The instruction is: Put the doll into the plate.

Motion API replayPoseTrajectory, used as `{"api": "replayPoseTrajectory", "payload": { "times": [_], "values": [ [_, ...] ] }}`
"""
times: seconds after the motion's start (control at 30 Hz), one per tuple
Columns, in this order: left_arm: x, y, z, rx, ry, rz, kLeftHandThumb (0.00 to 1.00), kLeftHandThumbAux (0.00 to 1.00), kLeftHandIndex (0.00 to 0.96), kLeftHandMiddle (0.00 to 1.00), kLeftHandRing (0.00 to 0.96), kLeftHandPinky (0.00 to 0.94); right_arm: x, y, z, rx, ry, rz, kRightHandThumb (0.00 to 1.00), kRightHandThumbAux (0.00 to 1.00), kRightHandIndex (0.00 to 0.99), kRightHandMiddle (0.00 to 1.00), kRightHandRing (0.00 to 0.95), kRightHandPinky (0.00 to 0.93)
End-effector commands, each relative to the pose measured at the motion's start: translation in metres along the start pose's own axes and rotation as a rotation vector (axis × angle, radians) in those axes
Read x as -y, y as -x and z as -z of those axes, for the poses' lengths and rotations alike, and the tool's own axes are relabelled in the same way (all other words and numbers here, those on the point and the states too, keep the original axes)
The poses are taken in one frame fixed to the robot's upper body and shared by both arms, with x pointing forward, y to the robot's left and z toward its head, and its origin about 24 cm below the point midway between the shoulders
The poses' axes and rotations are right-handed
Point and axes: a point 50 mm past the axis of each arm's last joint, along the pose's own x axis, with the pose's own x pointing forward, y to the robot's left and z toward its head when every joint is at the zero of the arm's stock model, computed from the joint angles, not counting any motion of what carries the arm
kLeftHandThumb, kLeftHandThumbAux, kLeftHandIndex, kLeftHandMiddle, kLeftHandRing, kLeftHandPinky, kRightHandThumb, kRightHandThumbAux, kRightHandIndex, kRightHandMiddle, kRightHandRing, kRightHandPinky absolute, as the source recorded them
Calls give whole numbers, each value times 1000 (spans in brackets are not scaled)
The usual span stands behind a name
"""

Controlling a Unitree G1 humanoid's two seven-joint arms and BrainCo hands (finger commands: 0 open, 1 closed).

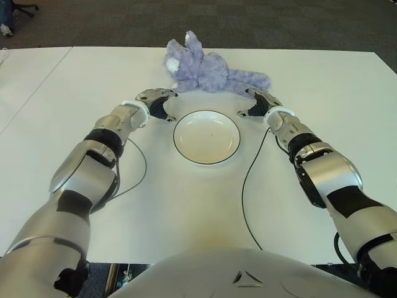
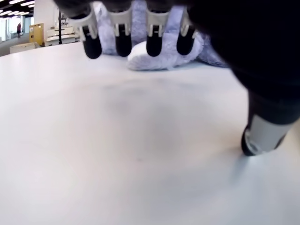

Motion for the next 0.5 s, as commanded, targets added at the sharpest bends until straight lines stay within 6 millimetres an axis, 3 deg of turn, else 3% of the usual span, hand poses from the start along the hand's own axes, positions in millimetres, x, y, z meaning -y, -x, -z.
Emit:
{"api": "replayPoseTrajectory", "payload": {
  "times": [0.03,0.5],
  "values": [
    [41,1,-15,47,7,136,36,627,0,20,15,0,-32,9,13,-35,-44,-117,196,640,0,0,0,0],
    [40,5,-10,45,16,138,38,630,0,19,9,0,-41,20,35,-38,-120,-173,184,644,0,0,0,46]
  ]
}}
